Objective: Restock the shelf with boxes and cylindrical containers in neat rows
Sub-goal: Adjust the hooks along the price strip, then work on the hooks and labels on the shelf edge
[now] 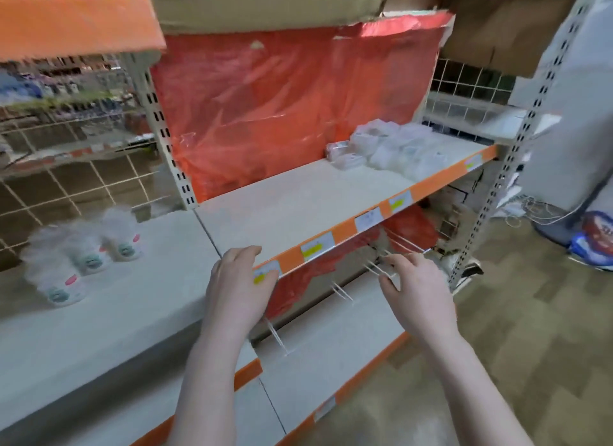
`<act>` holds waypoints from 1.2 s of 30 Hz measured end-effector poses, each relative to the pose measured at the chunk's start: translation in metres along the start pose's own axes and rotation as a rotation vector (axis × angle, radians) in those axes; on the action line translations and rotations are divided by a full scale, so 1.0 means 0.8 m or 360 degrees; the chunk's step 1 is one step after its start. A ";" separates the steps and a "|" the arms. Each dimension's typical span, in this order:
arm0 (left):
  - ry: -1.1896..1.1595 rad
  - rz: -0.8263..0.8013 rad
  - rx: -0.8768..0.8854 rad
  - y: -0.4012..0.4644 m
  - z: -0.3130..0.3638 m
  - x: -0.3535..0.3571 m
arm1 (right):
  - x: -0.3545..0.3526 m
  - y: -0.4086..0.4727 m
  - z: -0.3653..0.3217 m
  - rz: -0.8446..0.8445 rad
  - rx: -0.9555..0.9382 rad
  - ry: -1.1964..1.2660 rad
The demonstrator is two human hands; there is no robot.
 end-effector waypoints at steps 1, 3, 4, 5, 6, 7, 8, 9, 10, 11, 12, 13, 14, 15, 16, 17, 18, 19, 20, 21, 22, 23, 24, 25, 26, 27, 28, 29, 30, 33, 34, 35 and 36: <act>0.0002 -0.0004 0.0008 0.006 0.014 0.014 | 0.001 0.011 0.019 0.0003 0.0004 -0.0008; 0.0007 -0.0009 0.0018 0.024 0.044 0.045 | 0.003 0.036 0.059 0.0019 0.0011 -0.0005; 0.0014 -0.0016 0.0028 0.034 0.059 0.060 | 0.005 0.050 0.079 0.0026 0.0018 -0.0009; 0.0023 -0.0024 0.0040 0.043 0.070 0.072 | 0.008 0.062 0.093 0.0027 0.0022 -0.0014; 0.0033 -0.0033 0.0051 0.053 0.080 0.083 | 0.011 0.074 0.104 0.0032 0.0020 -0.0025; 0.0044 -0.0042 0.0065 0.065 0.093 0.097 | 0.016 0.089 0.119 0.0037 0.0022 -0.0030; 0.0052 -0.0050 0.0073 0.076 0.102 0.107 | 0.020 0.102 0.130 0.0042 0.0016 -0.0030; 0.0057 -0.0054 0.0081 0.089 0.113 0.121 | 0.025 0.117 0.143 0.0047 0.0009 -0.0034; 0.0055 -0.0056 0.0083 0.101 0.120 0.132 | 0.030 0.130 0.153 0.0049 0.0003 -0.0034; 0.0054 -0.0054 0.0089 0.112 0.128 0.143 | 0.035 0.142 0.163 0.0050 -0.0003 -0.0036; 0.0048 -0.0052 0.0096 0.127 0.137 0.158 | 0.041 0.158 0.176 0.0049 -0.0001 -0.0037; 0.0043 -0.0057 0.0099 0.140 0.144 0.171 | 0.048 0.170 0.188 0.0051 0.0009 -0.0032; 0.0031 -0.0062 0.0109 0.158 0.153 0.188 | 0.056 0.187 0.203 0.0054 0.0025 -0.0034; 0.0021 -0.0072 0.0121 0.173 0.160 0.204 | 0.064 0.201 0.215 0.0050 0.0049 -0.0026; 0.0010 -0.0076 0.0139 0.187 0.167 0.217 | 0.070 0.215 0.225 0.0043 0.0066 -0.0019; -0.0003 -0.0070 0.0155 0.205 0.176 0.235 | 0.078 0.234 0.238 0.0040 0.0074 -0.0018; -0.0012 -0.0064 0.0160 0.221 0.183 0.248 | 0.085 0.249 0.249 0.0034 0.0081 -0.0013; -0.0021 -0.0062 0.0156 0.241 0.193 0.263 | 0.092 0.269 0.261 0.0017 0.0079 -0.0015; -0.0026 -0.0071 0.0149 0.257 0.201 0.276 | 0.098 0.286 0.271 -0.0003 0.0076 -0.0015; -0.0031 -0.0080 0.0145 0.269 0.209 0.286 | 0.102 0.300 0.280 -0.0013 0.0066 -0.0018; -0.0041 -0.0080 0.0141 0.285 0.218 0.299 | 0.105 0.320 0.291 -0.0019 0.0054 -0.0023; -0.0039 -0.0075 0.0146 0.297 0.226 0.307 | 0.107 0.336 0.299 -0.0016 0.0047 -0.0019; -0.0035 -0.0066 0.0142 0.310 0.235 0.317 | 0.110 0.354 0.309 -0.0024 0.0034 -0.0004; -0.0027 -0.0065 0.0134 0.320 0.242 0.324 | 0.113 0.368 0.317 -0.0050 0.0021 0.0010; -0.0017 -0.0067 0.0121 0.326 0.248 0.331 | 0.116 0.381 0.324 -0.0069 -0.0002 0.0018; -0.0011 -0.0062 0.0103 0.333 0.254 0.338 | 0.119 0.396 0.331 -0.0090 -0.0032 0.0022; -0.0002 -0.0055 0.0093 0.337 0.259 0.344 | 0.122 0.407 0.337 -0.0103 -0.0055 0.0034; 0.0008 -0.0042 0.0075 0.342 0.265 0.352 | 0.125 0.421 0.345 -0.0118 -0.0075 0.0057; 0.0012 -0.0033 0.0059 0.345 0.269 0.359 | 0.130 0.433 0.350 -0.0128 -0.0087 0.0087; 0.0032 -0.0003 -0.0001 0.349 0.283 0.383 | 0.147 0.466 0.363 -0.0163 -0.0193 0.0200; 0.0040 0.0022 -0.0044 0.348 0.288 0.392 | 0.155 0.477 0.367 -0.0202 -0.0273 0.0234; 0.0045 0.0038 -0.0079 0.346 0.292 0.400 | 0.161 0.485 0.371 -0.0248 -0.0354 0.0255; 0.0052 0.0053 -0.0111 0.345 0.297 0.407 | 0.166 0.494 0.374 -0.0285 -0.0444 0.0275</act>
Point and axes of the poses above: each hand's wrist, its own y-axis towards the middle knuckle, its own x-axis out of the palm, z = x × y, the point moved 3 cm from there along y, towards the middle knuckle, and after that the axes turned 8 degrees about -y, right-handed, at the moved point
